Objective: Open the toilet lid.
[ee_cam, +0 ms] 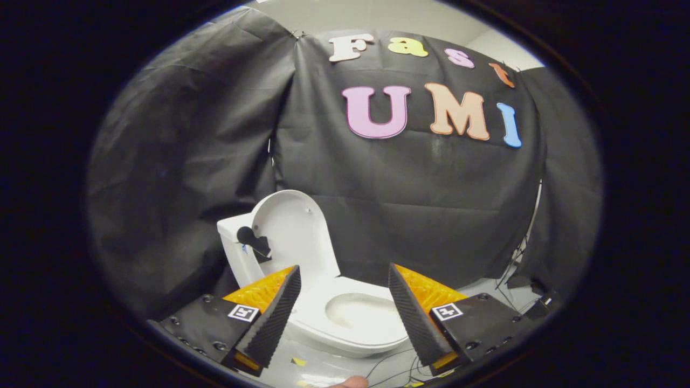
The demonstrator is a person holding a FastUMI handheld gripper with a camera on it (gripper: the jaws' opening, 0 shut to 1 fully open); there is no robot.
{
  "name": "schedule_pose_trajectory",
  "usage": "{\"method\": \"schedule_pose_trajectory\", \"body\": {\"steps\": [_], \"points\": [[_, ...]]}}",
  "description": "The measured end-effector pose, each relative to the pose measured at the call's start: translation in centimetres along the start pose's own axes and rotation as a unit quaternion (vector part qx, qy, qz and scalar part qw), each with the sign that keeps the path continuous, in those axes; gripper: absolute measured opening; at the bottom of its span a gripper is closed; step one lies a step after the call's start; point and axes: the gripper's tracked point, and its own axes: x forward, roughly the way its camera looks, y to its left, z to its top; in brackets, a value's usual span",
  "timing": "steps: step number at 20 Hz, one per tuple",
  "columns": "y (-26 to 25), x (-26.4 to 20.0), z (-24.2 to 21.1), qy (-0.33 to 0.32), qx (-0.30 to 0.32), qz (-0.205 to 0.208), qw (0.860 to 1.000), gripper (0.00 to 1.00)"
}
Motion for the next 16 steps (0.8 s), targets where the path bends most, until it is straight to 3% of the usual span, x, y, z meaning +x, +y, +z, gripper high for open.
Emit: {"method": "schedule_pose_trajectory", "body": {"steps": [16], "points": [[-10.7,-4.0,4.4,-0.075,-0.054,0.034,0.995,1.0]]}}
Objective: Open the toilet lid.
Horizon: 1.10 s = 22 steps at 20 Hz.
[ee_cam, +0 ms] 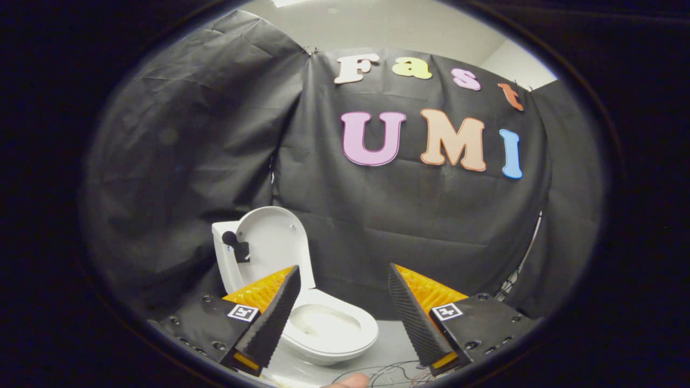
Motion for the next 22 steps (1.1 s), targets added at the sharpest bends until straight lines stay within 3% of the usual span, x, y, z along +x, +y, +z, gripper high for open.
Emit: {"method": "schedule_pose_trajectory", "body": {"steps": [4,10,22], "points": [[-2.0,-1.1,-1.7,-0.028,0.035,-0.031,0.999,1.0],[-3.0,-0.7,-8.9,0.045,0.061,-0.047,0.996,1.0],[-4.9,-1.9,-8.6,0.022,0.068,-0.063,0.995,1.0]]}}
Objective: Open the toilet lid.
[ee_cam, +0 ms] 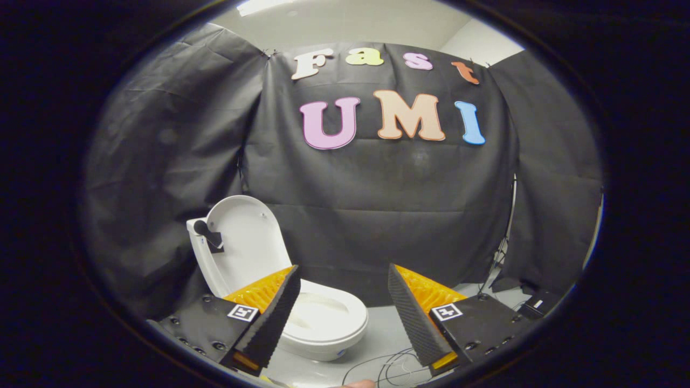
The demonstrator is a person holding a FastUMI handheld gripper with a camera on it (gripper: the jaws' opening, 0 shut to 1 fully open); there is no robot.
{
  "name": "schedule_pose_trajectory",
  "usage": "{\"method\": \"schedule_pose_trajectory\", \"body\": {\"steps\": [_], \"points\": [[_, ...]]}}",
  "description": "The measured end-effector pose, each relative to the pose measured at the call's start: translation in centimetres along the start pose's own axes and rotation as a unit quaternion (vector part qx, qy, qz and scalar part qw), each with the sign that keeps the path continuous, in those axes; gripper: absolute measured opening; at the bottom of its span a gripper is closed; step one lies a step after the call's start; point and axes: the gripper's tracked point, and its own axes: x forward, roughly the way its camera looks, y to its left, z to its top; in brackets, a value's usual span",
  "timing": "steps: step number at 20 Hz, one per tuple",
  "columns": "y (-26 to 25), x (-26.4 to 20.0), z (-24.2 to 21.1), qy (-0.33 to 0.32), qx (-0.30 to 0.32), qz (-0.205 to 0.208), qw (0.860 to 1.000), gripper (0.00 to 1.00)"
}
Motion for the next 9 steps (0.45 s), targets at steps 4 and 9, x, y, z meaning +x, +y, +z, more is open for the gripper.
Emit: {"method": "schedule_pose_trajectory", "body": {"steps": [4,9], "points": [[-0.4,0.0,0.2,-0.002,0.003,-0.001,1.0,1.0],[-0.5,0.3,-1.1,0.015,0.005,-0.005,1.0,1.0]]}}
